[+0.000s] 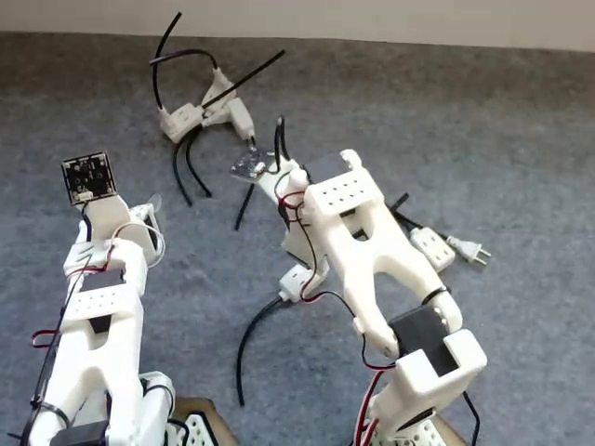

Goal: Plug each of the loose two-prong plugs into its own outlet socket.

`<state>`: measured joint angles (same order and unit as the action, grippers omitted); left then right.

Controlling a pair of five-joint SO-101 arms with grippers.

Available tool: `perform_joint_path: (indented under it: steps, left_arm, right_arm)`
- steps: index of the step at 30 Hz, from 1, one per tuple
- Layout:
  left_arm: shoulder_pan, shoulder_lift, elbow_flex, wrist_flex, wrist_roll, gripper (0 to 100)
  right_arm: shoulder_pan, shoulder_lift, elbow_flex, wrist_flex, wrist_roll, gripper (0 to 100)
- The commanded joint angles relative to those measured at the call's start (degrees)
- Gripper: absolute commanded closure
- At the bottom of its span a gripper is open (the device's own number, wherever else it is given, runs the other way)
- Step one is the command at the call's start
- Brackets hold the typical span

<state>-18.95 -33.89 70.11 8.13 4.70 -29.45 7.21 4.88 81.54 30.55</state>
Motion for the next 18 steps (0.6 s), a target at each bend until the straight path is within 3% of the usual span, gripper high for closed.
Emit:
perform_joint_path:
  steps: [1,18]
  left_arm:
    - [-0.2,-0.8,-0.2,-1.2,0.7,79]
    - [-0.2,-0.8,-0.2,-1.2,0.7,79]
  right_arm:
    - [0.6,-0.9,-1.6,-1.7,-2.2,99.1]
    - [0.5,4.2,-1.5,-3.3,-2.4,99.1]
